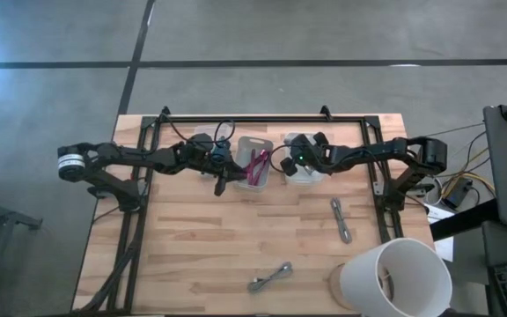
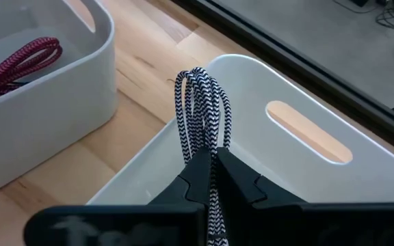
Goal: Pick & Place USB Port
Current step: Put the top left white charger cable into the white bin, then put the top white charger cable into the white bin
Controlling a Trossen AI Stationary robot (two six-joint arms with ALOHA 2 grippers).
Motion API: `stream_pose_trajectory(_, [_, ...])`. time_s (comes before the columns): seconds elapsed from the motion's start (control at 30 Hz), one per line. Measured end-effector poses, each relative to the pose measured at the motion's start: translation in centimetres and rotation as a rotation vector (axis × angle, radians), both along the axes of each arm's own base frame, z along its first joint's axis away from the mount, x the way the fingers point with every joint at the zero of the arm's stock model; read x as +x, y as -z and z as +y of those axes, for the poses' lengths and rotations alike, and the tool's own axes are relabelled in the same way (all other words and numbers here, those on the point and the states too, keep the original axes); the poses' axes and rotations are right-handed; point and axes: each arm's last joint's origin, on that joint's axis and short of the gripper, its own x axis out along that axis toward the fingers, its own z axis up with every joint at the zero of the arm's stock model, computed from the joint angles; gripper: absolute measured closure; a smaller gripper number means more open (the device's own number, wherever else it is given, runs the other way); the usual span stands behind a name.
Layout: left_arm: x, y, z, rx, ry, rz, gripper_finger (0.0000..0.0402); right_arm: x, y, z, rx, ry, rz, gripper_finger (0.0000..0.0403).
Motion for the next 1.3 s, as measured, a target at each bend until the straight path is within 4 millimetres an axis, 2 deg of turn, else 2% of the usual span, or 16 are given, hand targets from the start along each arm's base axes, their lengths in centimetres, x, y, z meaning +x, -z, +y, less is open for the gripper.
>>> stream_pose_trajectory(0.27, [0.0, 0.0, 0.0, 0.0, 0.0, 0.0, 0.0312, -0.02, 0.02, 0.01, 0.036, 0.062, -0.06, 0.039])
stream_pose_trajectory(0.53, [0.0, 0.0, -0.01, 0.0, 0.0, 0.0, 0.0312, -0.36, 0.13, -0.12, -0.003, 0.142, -0.045, 0.039])
stream_pose_trajectory(0.8, [0.0, 0.02, -0.02, 0.0, 0.001, 0.002, 0.0312, -0.51, 0.81, -0.18, 0.055, 0.208, -0.082, 0.0389])
stream_pose_trajectory(1.3, [-0.01, 0.02, -0.01, 0.0, 0.0, 0.003, 0.0312, -0.5, 0.89, -0.14, 0.062, 0.203, -0.078, 0.0333])
